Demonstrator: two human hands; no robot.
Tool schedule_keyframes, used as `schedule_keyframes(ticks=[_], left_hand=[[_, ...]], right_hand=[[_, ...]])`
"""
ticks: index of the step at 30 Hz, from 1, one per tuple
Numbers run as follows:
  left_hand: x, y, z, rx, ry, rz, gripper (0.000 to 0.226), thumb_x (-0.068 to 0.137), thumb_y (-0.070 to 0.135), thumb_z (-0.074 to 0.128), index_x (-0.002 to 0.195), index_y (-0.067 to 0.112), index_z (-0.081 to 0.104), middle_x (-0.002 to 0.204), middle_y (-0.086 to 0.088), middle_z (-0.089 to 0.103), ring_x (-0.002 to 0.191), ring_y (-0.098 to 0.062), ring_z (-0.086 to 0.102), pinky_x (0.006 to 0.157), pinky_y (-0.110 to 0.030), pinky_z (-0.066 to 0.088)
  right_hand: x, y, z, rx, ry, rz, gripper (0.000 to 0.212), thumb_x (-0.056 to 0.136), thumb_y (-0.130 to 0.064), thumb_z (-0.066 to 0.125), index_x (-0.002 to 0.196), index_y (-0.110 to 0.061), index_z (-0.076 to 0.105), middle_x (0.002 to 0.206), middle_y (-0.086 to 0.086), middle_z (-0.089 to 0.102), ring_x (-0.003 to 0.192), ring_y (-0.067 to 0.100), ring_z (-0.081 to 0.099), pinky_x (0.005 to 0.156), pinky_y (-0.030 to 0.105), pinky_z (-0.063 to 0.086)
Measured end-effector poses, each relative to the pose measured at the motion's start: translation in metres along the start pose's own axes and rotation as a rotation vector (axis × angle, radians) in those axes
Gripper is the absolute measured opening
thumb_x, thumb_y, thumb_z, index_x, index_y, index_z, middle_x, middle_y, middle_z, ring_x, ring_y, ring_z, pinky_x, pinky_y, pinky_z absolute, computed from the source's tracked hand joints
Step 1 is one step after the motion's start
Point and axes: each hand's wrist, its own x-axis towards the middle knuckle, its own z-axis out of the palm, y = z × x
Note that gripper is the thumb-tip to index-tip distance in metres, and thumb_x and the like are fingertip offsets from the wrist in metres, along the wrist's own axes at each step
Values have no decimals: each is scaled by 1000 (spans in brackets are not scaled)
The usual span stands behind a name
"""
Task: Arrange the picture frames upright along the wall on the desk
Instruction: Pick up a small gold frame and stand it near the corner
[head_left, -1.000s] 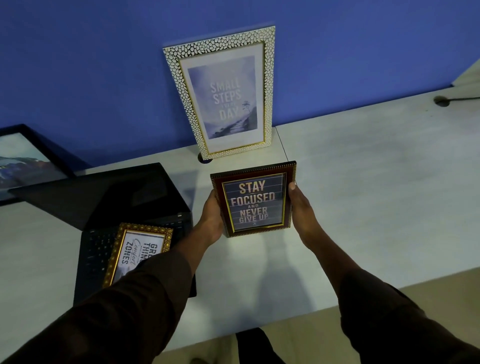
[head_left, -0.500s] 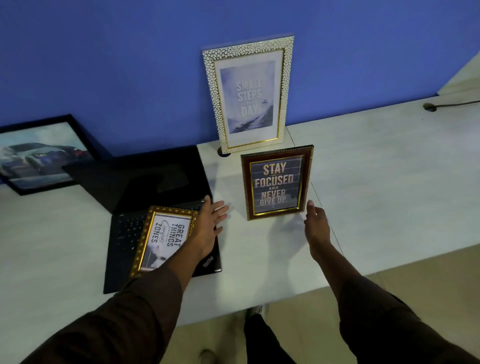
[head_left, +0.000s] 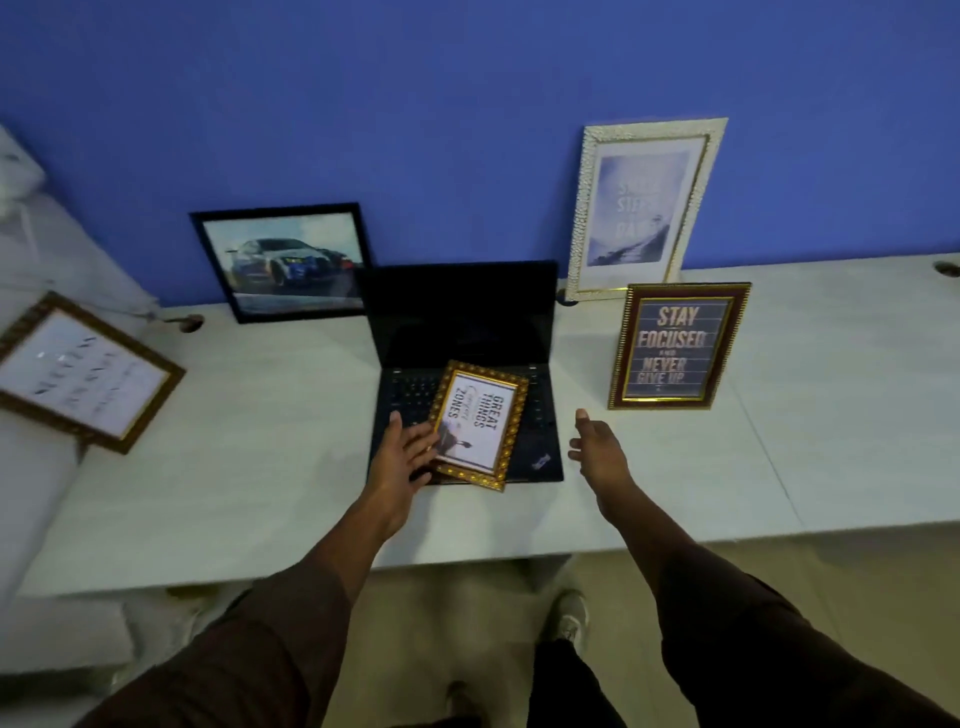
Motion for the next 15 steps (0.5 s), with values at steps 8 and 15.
schedule_keyframes(ticks=[8, 15], left_hand=[[-6, 10, -50, 126, 106, -20, 55, 102, 51, 37, 136, 12, 55, 141, -10, 58, 129, -27, 52, 109, -44, 35], [26, 14, -38, 249, 88, -96, 58, 103, 47, 37, 148, 11, 43, 151, -11, 47, 139, -29, 43, 115, -43, 28]], right_hand=[[-12, -3, 47, -134, -102, -8, 38, 101, -42, 54, 128, -16, 53, 119, 12, 65, 94, 20, 63, 78, 32, 46], [24, 7, 60, -140, -93, 65, 34, 98, -33, 62, 125, -14, 55, 116, 10, 65, 96, 24, 66, 79, 36, 56]])
